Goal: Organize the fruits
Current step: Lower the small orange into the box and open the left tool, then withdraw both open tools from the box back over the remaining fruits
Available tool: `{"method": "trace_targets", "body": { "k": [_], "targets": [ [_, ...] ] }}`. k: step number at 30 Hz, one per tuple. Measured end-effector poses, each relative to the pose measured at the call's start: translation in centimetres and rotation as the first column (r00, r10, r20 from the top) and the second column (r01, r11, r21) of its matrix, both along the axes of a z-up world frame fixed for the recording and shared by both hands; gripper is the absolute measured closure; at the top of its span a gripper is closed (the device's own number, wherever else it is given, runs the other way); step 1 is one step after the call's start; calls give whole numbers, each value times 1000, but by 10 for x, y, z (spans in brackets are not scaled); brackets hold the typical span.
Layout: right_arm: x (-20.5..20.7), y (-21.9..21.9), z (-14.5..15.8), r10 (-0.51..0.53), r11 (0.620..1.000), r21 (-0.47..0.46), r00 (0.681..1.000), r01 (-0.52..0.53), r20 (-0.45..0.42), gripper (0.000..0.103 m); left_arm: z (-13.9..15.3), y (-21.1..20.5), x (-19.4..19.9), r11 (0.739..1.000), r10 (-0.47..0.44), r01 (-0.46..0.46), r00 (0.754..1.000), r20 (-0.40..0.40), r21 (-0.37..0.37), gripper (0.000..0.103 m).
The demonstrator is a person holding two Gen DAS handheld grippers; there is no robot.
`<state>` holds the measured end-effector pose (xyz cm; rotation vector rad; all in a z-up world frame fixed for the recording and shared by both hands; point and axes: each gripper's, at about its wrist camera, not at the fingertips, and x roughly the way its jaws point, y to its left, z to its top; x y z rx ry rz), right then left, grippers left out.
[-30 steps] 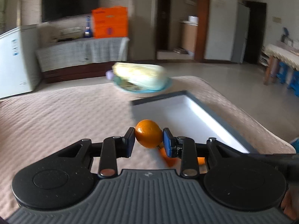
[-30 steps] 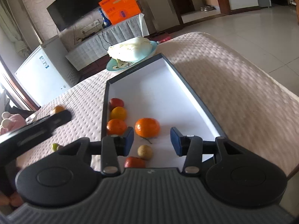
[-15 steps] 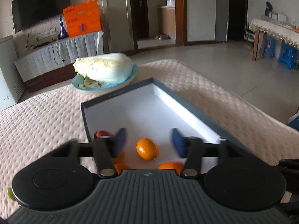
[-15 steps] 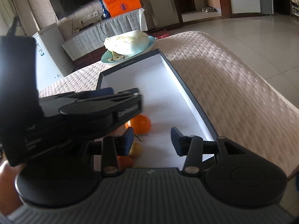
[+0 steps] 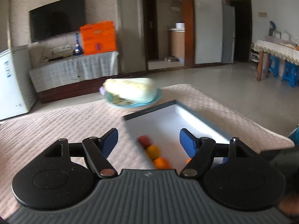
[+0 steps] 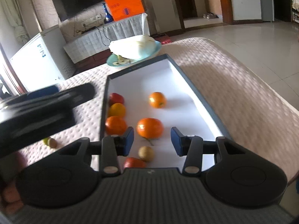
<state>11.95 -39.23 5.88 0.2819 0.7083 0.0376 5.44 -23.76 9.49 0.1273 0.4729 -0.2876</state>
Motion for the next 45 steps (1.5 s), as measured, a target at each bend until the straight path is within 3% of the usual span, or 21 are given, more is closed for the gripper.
{"method": "trace_targets", "body": {
  "k": [6, 10, 16, 20, 24, 33, 40, 42, 45],
  "targets": [
    [-1, 23, 8, 15, 1000, 19, 997, -17, 74, 56, -6, 80, -27, 988, 157, -157, 987, -15, -8, 26],
    [-2, 49, 13, 84, 996, 22, 988, -88, 131, 56, -19, 131, -29, 956, 291, -293, 955, -52, -31, 26],
    [2, 101, 10, 258, 966, -9, 956, -260, 137, 56, -46, 182, -31, 917, 400, -399, 912, -93, 31, 27],
    [5, 138, 6, 374, 927, -69, 920, -368, 119, 57, -48, 202, -31, 921, 389, -387, 919, -62, 34, 27],
    [11, 161, -2, 425, 903, -113, 902, -415, 73, 58, -53, 207, -30, 927, 374, -372, 925, -62, 42, 27],
    [21, 196, -16, 473, 867, -191, 881, -460, 29, 58, -47, 205, -24, 934, 353, -356, 932, -86, -25, 33],
    [37, 218, -31, 501, 844, -231, 865, -484, 17, 59, -51, 209, -17, 922, 376, -384, 918, -126, -49, 35],
    [42, 223, -35, 506, 837, -240, 862, -491, 1, 64, -52, 209, -16, 921, 379, -387, 917, -126, -46, 35],
    [48, 225, -40, 491, 842, -248, 871, -479, -17, 64, -55, 212, -13, 919, 382, -391, 914, -139, -47, 35]
  ]
}}
